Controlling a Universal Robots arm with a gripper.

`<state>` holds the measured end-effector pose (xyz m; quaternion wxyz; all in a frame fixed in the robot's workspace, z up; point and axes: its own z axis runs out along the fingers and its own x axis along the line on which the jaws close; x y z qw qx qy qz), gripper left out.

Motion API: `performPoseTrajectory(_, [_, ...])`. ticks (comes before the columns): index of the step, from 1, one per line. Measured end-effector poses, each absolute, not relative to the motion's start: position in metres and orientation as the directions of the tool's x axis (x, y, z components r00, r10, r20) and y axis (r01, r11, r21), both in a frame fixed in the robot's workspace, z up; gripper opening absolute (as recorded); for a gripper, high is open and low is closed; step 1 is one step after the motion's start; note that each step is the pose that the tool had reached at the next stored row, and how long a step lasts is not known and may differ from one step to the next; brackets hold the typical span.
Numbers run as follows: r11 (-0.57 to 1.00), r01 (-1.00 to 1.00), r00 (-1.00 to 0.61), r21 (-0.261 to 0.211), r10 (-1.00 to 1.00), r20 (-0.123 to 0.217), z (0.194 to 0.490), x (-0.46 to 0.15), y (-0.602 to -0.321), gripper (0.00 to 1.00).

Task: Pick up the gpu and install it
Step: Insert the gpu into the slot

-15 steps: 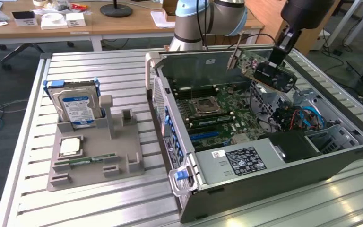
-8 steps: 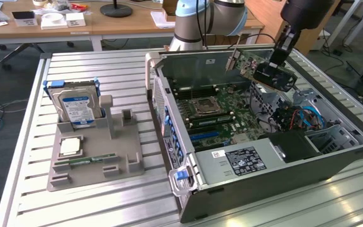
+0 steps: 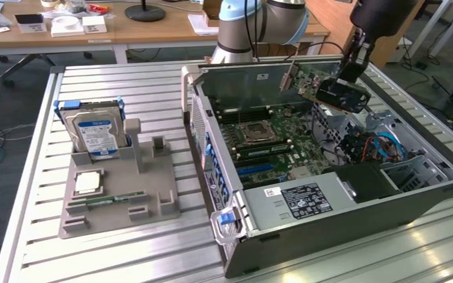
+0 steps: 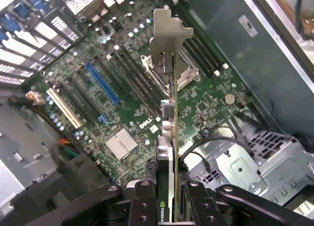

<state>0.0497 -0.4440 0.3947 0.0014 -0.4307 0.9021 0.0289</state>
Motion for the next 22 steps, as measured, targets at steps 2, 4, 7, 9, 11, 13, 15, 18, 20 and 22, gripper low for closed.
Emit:
performPoseTrajectory(2, [0.603, -0.796, -0.605, 0.051, -0.796, -0.027, 0.3946, 0.0497, -0.4439, 0.27])
performPoseTrajectory(4, [0.577, -0.815, -0.579, 0.051, -0.815, -0.027, 0.3946, 0.0497, -0.4439, 0.27])
performPoseTrajectory(7, [0.542, -0.839, -0.543, 0.051, -0.839, -0.028, 0.3946, 0.0496, -0.4439, 0.27])
performPoseTrajectory(9, [0.538, -0.841, -0.540, 0.051, -0.841, -0.027, 0.3946, 0.0496, -0.4439, 0.27])
performPoseTrajectory(11, [0.538, -0.841, -0.540, 0.051, -0.841, -0.027, 0.3946, 0.0496, -0.4439, 0.27])
performPoseTrajectory(13, [0.538, -0.841, -0.540, 0.051, -0.841, -0.027, 0.3946, 0.0496, -0.4439, 0.27])
performPoseTrajectory(15, [0.538, -0.841, -0.540, 0.051, -0.841, -0.027, 0.3946, 0.0496, -0.4439, 0.27])
performPoseTrajectory(18, [0.538, -0.841, -0.540, 0.051, -0.841, -0.028, 0.3946, 0.0496, -0.4439, 0.27])
performPoseTrajectory(20, [0.535, -0.843, -0.537, 0.051, -0.843, -0.028, 0.3946, 0.0496, -0.4439, 0.27])
performPoseTrajectory(22, [0.522, -0.851, -0.524, 0.051, -0.851, -0.028, 0.3945, 0.0496, -0.4439, 0.27])
